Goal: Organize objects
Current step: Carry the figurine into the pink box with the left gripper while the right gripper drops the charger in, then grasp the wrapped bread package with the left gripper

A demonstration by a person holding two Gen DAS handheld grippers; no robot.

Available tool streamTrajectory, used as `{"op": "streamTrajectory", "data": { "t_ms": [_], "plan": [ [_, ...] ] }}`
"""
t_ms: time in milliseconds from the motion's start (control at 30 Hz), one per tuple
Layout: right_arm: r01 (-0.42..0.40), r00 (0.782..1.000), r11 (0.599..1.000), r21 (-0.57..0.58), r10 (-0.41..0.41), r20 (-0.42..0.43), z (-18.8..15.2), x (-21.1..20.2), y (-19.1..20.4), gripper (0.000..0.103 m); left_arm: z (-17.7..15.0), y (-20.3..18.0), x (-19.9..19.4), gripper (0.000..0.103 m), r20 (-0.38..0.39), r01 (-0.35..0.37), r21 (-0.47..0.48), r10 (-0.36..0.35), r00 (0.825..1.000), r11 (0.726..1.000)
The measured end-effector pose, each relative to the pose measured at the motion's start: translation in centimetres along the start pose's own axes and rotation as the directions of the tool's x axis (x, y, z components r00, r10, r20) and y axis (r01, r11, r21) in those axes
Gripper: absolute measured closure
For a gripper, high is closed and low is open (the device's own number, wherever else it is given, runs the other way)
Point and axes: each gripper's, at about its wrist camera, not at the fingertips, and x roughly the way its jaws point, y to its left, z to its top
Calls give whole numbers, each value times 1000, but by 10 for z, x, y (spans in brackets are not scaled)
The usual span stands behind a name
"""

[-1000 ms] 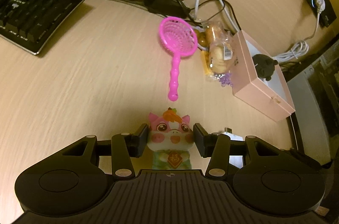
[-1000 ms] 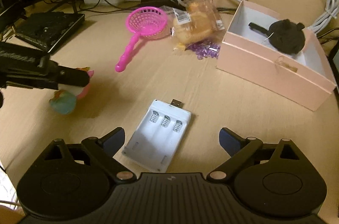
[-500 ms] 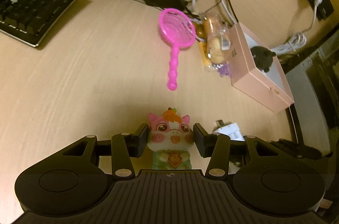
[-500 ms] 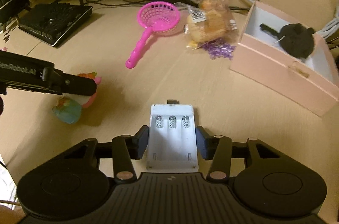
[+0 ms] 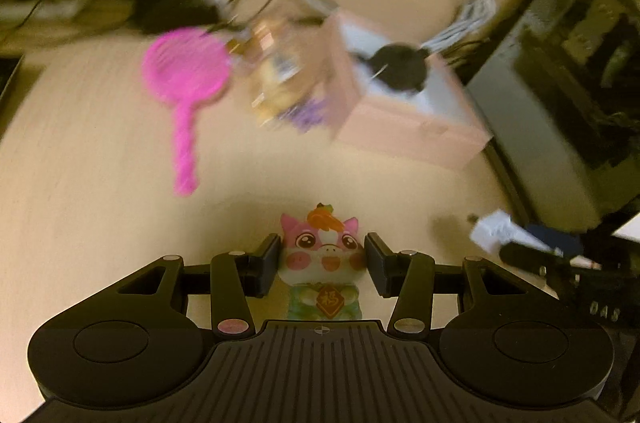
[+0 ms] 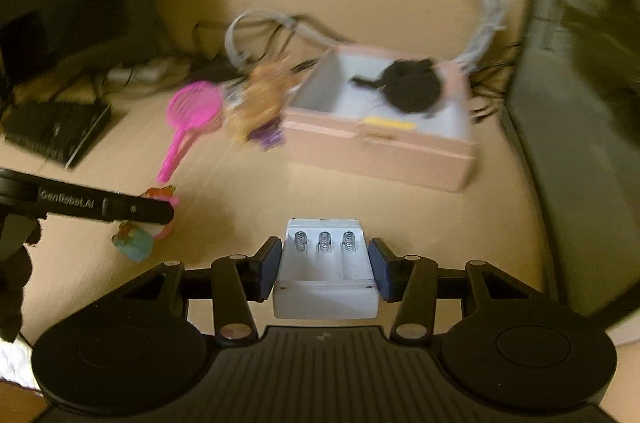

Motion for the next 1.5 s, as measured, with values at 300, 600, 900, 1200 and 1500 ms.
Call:
{"op": "streamTrajectory", "data": {
  "t_ms": [300,600,900,1200,1500],
  "plan": [
    [46,995,995,84,-54,89,-12,-25,-34,56,92,-71,33,52,158,18,189,-48,986,982],
    [56,993,996,71,-63,101,-14,-16,-49,56,118,-94,126,51,203,-7,200,-34,979,980],
    [28,963,1000,10,-30,268,58,9,-60,56,49,-60,61,51,230,-62,132,30,973,989],
    [62,951,995,-76,-35,307,113,75,-50,19,-1,8,22,51,138,-242,-47,246,959,969],
    [0,993,992,-130,15,117,34,80,-27,8,51,1,36,51,183,-248,113,226,957,962]
  ]
}}
